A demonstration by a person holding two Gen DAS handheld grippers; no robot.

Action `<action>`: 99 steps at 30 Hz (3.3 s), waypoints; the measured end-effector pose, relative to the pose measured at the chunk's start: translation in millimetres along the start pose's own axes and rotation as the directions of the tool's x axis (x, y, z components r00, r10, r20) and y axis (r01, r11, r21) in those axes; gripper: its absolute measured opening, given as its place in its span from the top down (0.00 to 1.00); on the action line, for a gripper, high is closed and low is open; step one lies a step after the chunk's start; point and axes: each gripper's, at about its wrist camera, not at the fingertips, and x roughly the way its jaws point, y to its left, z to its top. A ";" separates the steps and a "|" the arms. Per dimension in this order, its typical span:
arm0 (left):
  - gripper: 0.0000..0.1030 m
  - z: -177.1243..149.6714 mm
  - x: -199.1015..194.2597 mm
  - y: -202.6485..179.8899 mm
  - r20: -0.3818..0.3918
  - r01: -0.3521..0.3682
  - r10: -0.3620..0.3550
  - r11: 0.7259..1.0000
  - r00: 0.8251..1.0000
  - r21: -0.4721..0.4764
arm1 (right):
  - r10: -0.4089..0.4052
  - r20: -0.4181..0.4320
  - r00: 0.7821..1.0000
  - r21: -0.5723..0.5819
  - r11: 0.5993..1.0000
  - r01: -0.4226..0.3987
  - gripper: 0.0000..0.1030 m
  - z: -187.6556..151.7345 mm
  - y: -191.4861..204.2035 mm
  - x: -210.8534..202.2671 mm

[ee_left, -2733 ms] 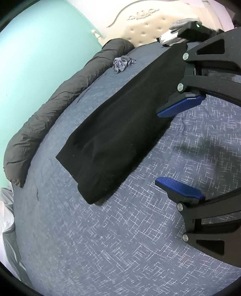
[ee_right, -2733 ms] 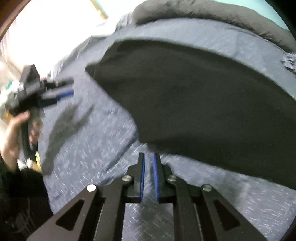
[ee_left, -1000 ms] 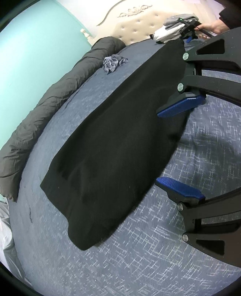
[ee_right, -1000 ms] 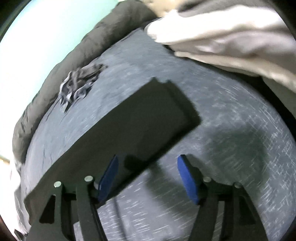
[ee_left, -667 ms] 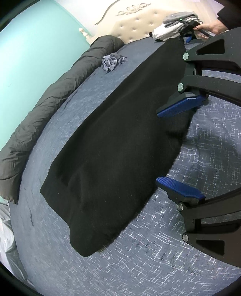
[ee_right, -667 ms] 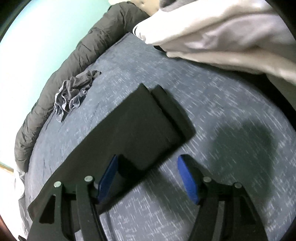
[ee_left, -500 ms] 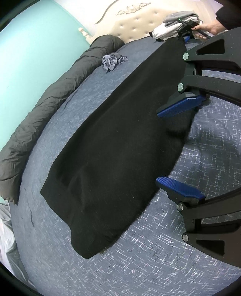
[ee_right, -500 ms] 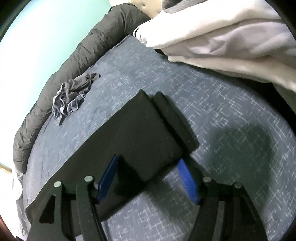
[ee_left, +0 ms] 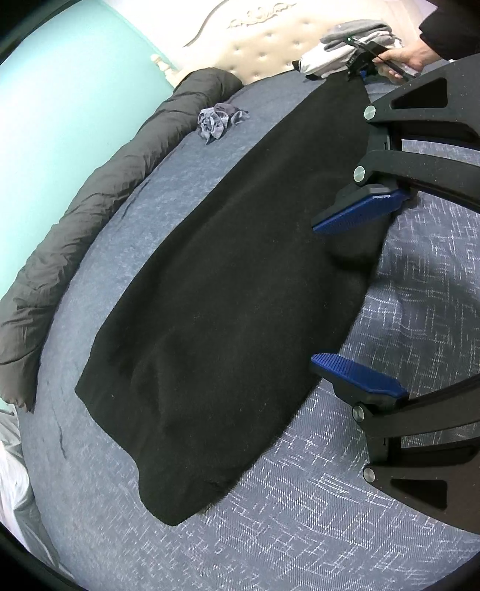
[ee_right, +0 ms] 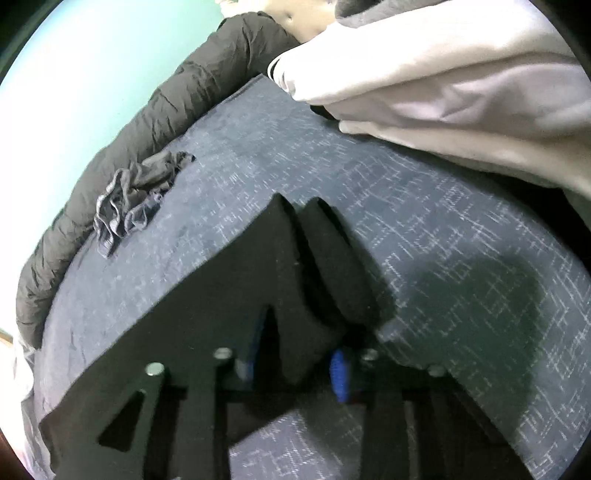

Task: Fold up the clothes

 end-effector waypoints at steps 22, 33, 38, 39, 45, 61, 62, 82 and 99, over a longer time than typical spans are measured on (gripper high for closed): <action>0.31 9.2 -29.1 12.8 0.058 -0.014 0.013 1.000 0.998 0.007 | 0.378 -0.061 0.924 -0.350 0.859 -0.374 0.90 -46.6 227.0 -76.3; 0.31 23.2 -42.7 41.5 0.101 -0.054 0.056 0.998 0.993 -0.016 | 0.490 -0.285 0.824 -0.442 0.695 -0.567 0.90 -142.3 396.6 -83.5; 0.31 24.2 -49.8 52.8 0.114 -0.055 0.059 0.998 0.992 -0.032 | 0.516 -0.363 0.776 -0.467 0.620 -0.630 0.90 -185.6 462.0 -84.7; 0.31 23.9 -50.5 55.3 0.114 -0.056 0.060 0.998 0.992 -0.039 | 0.517 -0.381 0.766 -0.471 0.605 -0.642 0.90 -195.0 476.2 -84.0; 0.31 23.2 -54.6 63.7 0.117 -0.036 0.044 0.997 0.992 -0.066 | 0.478 -0.489 0.730 -0.480 0.552 -0.682 0.90 -254.3 536.6 -65.3; 0.31 22.7 -56.1 70.3 0.113 -0.015 0.026 0.995 0.993 -0.096 | 0.428 -0.628 0.649 -0.434 0.500 -0.750 0.45 -315.6 569.2 -39.1; 0.31 23.0 -56.1 70.0 0.114 -0.014 0.025 0.995 0.993 -0.097 | 0.437 -0.625 0.647 -0.427 0.502 -0.752 0.45 -311.1 568.1 -41.3; 0.31 49.5 -19.5 24.9 0.097 0.047 -0.044 0.999 0.994 -0.025 | 0.336 -0.395 0.855 -0.446 0.744 -0.498 0.43 -196.6 380.8 -26.3; 0.32 50.1 9.1 22.8 0.066 0.034 -0.030 0.997 0.997 -0.064 | 0.334 -0.384 0.861 -0.414 0.771 -0.484 0.42 -183.6 349.1 -16.2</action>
